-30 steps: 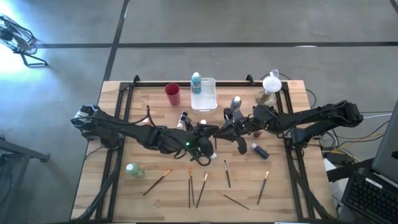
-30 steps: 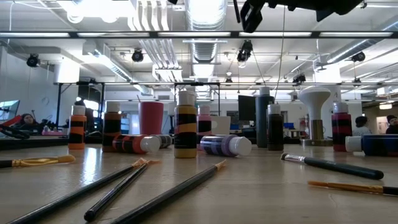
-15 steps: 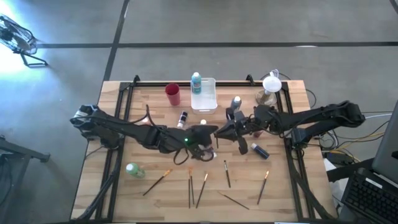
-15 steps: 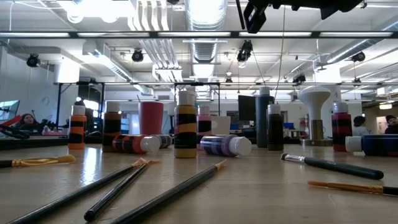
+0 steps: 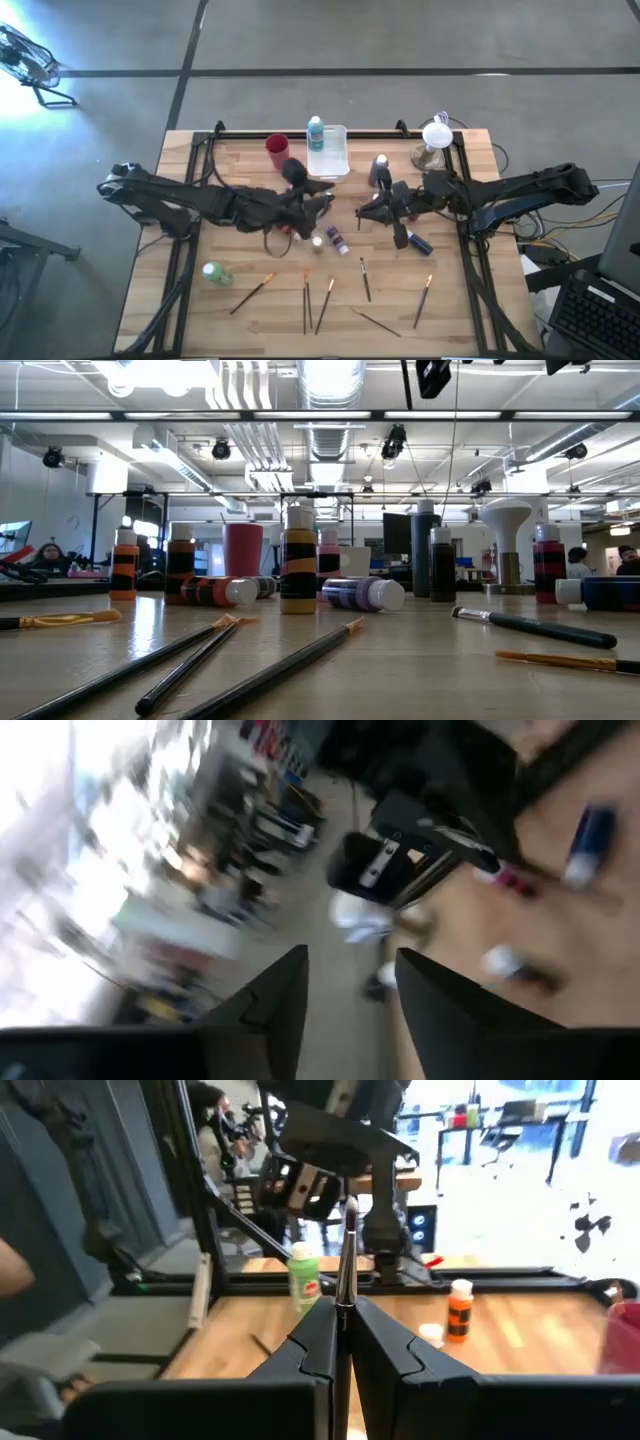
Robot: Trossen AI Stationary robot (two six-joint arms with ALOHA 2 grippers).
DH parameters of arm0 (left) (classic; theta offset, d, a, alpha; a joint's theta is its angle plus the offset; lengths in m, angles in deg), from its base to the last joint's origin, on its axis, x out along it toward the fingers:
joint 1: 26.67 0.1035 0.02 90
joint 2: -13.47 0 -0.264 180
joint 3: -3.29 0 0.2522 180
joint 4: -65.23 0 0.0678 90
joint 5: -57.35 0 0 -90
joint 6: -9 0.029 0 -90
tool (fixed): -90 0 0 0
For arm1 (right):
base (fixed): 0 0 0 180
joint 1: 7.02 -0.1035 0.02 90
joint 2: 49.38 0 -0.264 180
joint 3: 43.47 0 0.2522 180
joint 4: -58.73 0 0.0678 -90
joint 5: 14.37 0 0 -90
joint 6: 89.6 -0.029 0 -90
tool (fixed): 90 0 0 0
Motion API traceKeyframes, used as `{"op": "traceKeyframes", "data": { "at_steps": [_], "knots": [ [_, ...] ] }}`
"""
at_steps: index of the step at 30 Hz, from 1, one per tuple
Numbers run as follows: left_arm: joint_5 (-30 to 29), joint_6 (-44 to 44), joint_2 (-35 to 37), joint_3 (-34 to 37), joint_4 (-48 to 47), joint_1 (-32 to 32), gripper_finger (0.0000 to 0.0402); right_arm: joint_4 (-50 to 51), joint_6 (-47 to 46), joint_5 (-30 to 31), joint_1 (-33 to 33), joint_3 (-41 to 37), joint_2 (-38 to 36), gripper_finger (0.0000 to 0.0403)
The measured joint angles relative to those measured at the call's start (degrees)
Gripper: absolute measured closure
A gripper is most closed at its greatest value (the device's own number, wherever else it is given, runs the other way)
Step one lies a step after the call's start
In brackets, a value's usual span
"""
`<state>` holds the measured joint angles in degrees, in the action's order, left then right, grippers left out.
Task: Pick & Place Paint Supplies
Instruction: Put the silver paint brush into the pink cup
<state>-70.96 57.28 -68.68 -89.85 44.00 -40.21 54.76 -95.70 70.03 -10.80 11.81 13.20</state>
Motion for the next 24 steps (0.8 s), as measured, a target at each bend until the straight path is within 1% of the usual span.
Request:
{"op": "traceKeyframes", "data": {
  "at_steps": [3,5,9,11,13,16,21,24],
  "knots": [
    [4.74,-16.64,0.09,0.00,-2.95,2.59,0.0225,-0.05,4.77,3.63,-1.70,-0.31,0.29,0.0390],
    [11.11,-24.67,0.12,0.00,-4.74,4.55,0.0219,-0.01,6.69,6.74,-2.87,-0.42,0.73,0.0390],
    [28.52,-34.57,0.14,0.51,-4.95,7.90,0.0216,-0.28,9.50,12.00,-4.99,-0.53,1.28,0.0390],
    [34.30,-36.98,0.14,1.30,-2.69,8.87,0.0218,-0.84,10.55,13.81,-5.88,-0.57,1.26,0.0390],
    [36.16,-37.71,0.18,2.89,-0.33,9.28,0.0218,-1.16,11.47,15.44,-6.85,-0.62,1.26,0.0390],
    [36.20,-37.60,0.18,6.11,5.11,9.35,0.0218,-2.09,12.55,16.34,-7.95,-0.64,1.26,0.0390],
    [37.24,-37.95,0.22,12.94,21.29,9.35,0.0218,-4.15,14.24,17.74,-9.02,-0.84,1.30,0.0390],
    [37.32,-37.95,0.20,16.06,29.01,9.35,0.0218,-4.98,14.67,17.81,-9.02,-0.84,1.30,0.0390]
  ]
}}
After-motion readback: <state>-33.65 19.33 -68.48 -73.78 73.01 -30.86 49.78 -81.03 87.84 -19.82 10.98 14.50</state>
